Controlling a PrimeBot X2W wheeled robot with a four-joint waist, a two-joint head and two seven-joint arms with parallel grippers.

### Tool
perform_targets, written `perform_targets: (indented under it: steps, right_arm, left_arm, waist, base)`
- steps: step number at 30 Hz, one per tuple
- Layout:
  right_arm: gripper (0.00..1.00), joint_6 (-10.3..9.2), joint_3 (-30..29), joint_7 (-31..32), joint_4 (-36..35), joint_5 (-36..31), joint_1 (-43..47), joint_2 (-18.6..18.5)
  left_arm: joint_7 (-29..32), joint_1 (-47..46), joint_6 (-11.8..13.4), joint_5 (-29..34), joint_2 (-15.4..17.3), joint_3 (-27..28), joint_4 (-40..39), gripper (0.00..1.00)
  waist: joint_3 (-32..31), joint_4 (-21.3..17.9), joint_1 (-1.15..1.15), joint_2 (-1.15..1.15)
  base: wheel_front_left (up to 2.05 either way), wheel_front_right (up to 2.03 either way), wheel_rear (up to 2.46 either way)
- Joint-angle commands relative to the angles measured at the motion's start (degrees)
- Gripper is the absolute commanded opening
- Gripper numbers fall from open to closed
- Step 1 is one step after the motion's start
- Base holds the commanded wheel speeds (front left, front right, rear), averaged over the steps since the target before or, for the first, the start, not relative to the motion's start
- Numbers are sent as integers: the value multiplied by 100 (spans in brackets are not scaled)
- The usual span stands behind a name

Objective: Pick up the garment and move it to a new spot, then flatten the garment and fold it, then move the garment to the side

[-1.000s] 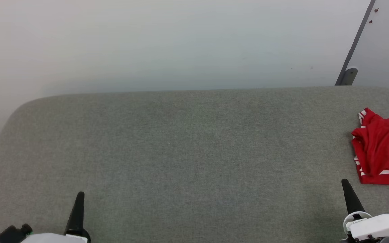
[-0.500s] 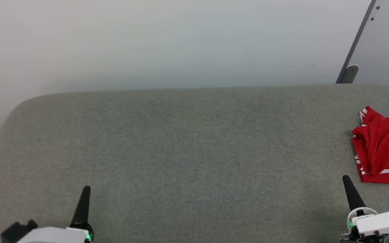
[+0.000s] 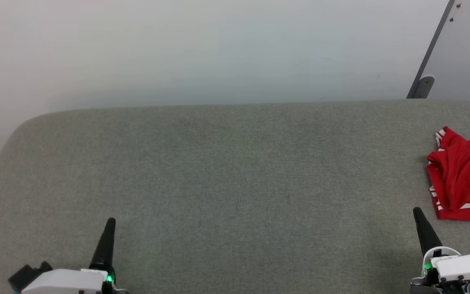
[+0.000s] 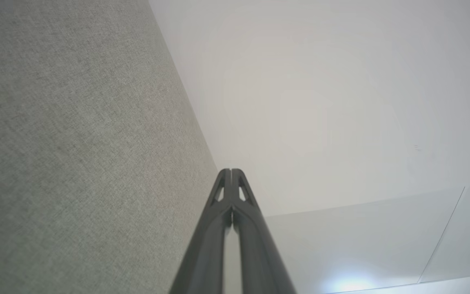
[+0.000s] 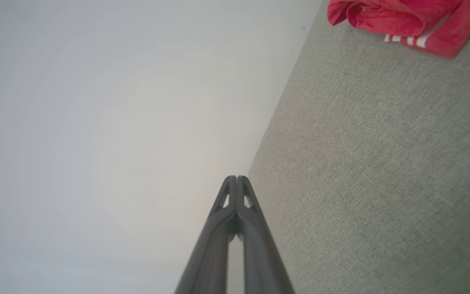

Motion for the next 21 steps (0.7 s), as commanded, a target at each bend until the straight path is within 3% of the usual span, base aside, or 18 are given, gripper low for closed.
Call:
perform_targets:
  steps: [1,21]
  right_arm:
    - [0,-5,-37,30,-53,108,-91,15]
    - [0,-7,-178,256,-133,934,-130,143]
  left_arm:
    - [42,-106,-15,-84,2,25,-20,0]
    - [271,-296,-18,-761,-204,65,40,0]
  waist:
    - [3,0,0,0]
    - [79,3,0,0]
  base:
    - [0,0,0]
    - [0,0,0]
